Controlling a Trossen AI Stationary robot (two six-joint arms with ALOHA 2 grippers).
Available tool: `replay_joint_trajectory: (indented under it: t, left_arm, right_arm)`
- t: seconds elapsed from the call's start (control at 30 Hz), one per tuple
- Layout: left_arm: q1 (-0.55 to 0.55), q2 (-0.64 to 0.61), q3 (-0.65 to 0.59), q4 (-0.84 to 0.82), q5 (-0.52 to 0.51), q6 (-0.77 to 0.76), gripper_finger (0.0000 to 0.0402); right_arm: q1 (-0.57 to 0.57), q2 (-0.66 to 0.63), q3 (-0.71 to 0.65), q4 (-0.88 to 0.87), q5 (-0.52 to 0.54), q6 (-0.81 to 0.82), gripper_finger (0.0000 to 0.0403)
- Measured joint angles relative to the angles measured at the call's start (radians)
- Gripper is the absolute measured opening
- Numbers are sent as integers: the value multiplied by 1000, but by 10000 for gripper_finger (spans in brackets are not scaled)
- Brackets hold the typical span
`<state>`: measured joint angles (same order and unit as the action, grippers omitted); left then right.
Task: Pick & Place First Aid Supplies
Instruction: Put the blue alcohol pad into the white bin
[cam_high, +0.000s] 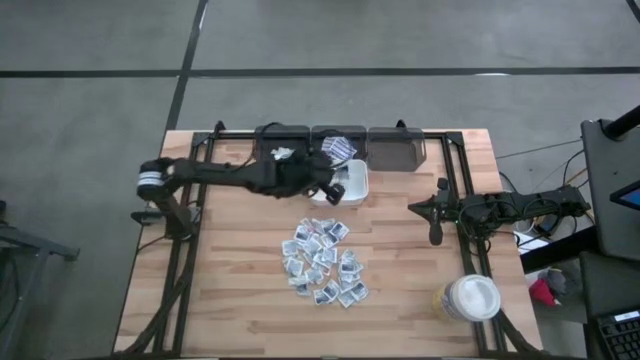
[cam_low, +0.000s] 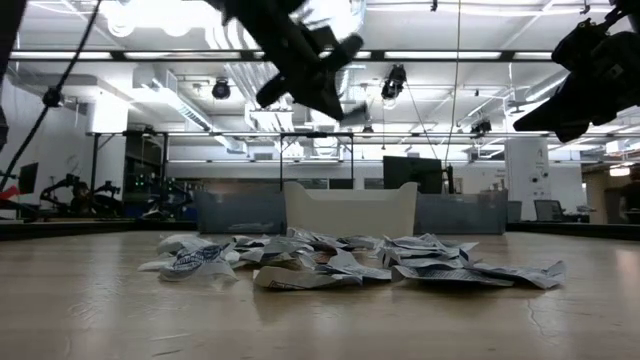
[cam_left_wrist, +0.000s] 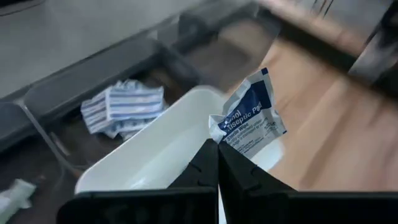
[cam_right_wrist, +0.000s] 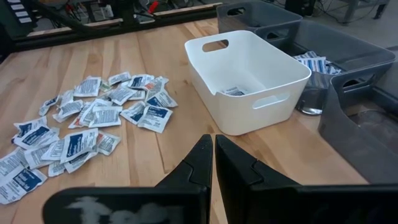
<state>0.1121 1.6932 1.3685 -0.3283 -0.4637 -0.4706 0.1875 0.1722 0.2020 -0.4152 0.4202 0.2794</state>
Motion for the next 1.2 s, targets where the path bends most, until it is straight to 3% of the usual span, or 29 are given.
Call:
replay_joint_trajectory:
  t: [0.2, 0.3, 0.4, 0.57, 1.2]
  left_arm:
    - [66, 200, 265, -362, 43, 71, 0]
    - [92, 283, 361, -454, 76, 76, 0]
    - [116, 342, 414, -482, 177, 71, 0]
    - [135, 393, 428, -493, 260, 53, 0]
    - [135, 452, 394, -495, 265, 52, 11]
  right_arm:
    - [0, 0, 0, 0, 0, 1, 18]
    - [0, 0, 0, 0, 0, 1, 18]
    - [0, 0, 0, 0, 0, 1, 18]
    - [0, 0, 0, 0, 0, 1, 18]
    - [0, 0, 0, 0, 0, -2, 18]
